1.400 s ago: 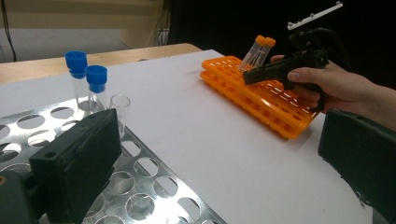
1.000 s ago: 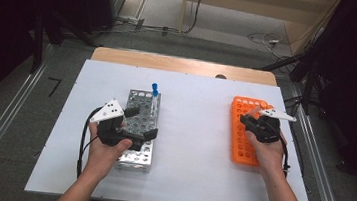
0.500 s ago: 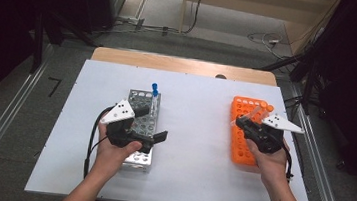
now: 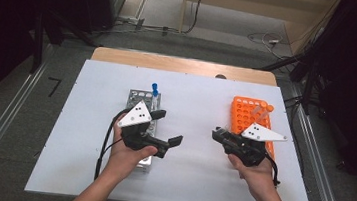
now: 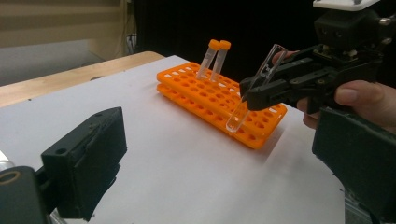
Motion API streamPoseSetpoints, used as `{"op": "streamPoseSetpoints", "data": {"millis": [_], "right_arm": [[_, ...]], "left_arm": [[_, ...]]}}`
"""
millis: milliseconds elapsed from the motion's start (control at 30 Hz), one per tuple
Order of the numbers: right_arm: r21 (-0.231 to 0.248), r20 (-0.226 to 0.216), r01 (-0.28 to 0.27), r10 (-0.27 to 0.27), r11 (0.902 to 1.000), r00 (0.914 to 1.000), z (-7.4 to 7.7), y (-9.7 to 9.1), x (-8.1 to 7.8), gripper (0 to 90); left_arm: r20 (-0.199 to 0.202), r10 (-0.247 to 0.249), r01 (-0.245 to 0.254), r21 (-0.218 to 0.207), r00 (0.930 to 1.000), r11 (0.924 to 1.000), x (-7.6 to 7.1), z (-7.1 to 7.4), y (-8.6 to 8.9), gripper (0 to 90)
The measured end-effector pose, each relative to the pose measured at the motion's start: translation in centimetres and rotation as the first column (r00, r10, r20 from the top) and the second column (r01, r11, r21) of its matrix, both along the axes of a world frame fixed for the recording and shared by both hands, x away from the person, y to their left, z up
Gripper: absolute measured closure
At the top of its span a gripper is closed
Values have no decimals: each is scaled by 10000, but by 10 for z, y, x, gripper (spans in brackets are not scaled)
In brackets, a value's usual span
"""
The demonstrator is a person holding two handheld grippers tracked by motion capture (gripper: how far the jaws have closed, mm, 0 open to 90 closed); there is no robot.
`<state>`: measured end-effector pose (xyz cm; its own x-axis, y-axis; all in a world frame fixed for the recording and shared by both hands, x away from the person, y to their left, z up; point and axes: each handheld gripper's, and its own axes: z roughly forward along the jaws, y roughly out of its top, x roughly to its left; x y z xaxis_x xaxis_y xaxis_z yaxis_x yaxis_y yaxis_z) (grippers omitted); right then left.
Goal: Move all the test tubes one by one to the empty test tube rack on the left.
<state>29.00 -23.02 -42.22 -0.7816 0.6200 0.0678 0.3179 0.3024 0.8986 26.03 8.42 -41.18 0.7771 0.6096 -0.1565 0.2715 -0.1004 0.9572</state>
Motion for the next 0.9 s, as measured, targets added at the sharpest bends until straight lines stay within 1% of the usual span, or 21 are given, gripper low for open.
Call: {"op": "streamPoseSetpoints", "data": {"millis": [100,200,233,333,433,533,633,700,767,900], "right_arm": [[-8,-36,-301,301,9995,9995,0,7,-5,741],[-71,-45,-623,623,9980,9980,-1,15,-10,741],[-115,-45,-731,730,9973,9973,-2,18,-12,741],[-197,-74,-1046,1045,9943,9945,-3,27,-17,741],[-289,-102,-1363,1360,9903,9907,-3,35,-21,741],[-387,-138,-1627,1623,9859,9866,-4,41,-25,742],[-456,-167,-1820,1814,9822,9833,-4,46,-27,741],[-470,-239,-1902,1893,9806,9816,-5,48,-29,741],[-499,-233,-2050,2041,9775,9787,-5,50,-30,741],[-538,-264,-2226,2215,9734,9748,-5,53,-32,741]], "left_arm": [[3,-12,12,141,10000,9999,-2,0,-7,70],[79,40,-42,233,10000,9997,-4,0,-13,115],[110,-20,17,279,9999,9996,-5,0,-15,128],[156,-376,371,309,9992,9988,-7,0,-20,191],[197,-797,792,226,9966,9966,-8,-1,-25,284],[266,-1284,1277,289,9914,9914,-10,-1,-30,372],[343,-1729,1715,413,9843,9843,-12,-1,-35,441],[394,-1892,1873,475,9812,9812,-14,-1,-39,464],[364,-2031,2013,481,9785,9784,-15,0,-41,500],[328,-1909,1886,633,9811,9800,-14,-1,-44,588]]}}
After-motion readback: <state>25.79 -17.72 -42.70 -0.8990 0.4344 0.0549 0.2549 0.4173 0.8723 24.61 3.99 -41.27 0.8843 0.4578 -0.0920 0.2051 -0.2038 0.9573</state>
